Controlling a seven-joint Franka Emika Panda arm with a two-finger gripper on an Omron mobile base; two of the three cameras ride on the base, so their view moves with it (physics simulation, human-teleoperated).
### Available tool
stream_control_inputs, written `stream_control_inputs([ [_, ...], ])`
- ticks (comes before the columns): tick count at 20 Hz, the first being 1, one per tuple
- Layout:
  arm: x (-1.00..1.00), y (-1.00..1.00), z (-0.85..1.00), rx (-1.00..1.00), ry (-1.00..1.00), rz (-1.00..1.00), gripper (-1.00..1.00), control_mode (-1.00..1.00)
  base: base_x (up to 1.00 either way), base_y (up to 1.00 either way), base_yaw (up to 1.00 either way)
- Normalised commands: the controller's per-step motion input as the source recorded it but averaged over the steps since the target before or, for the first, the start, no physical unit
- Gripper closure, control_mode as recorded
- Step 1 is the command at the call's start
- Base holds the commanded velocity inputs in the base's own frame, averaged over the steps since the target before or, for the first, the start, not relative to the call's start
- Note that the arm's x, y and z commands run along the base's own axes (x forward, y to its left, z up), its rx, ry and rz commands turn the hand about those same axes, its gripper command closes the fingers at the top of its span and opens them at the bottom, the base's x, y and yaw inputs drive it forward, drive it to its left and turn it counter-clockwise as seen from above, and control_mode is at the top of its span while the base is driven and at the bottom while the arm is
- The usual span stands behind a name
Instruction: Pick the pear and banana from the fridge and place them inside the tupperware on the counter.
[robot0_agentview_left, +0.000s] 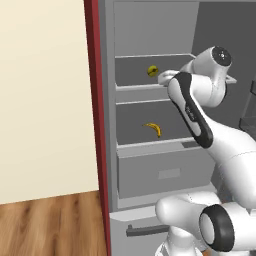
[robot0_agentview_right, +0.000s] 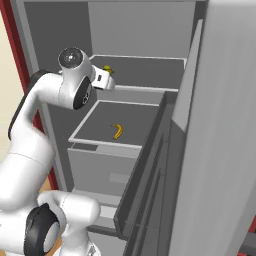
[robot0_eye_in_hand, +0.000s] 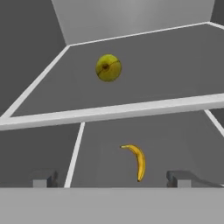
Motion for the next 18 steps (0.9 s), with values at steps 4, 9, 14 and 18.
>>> stream_control_inputs([
  [4,0.66,0.04,0.05,0.0,0.1,0.0,-1.0,-1.0,0.0,0.0,0.0],
  [9,0.66,0.03,0.01,-0.01,0.1,0.0,-1.0,-1.0,0.0,0.0,0.0],
  [14,0.64,0.0,0.0,0.0,0.01,0.0,-1.0,-1.0,0.0,0.0,0.0],
  [18,0.52,0.04,-0.01,0.0,0.0,0.0,-1.0,-1.0,0.0,0.0,0.0],
])
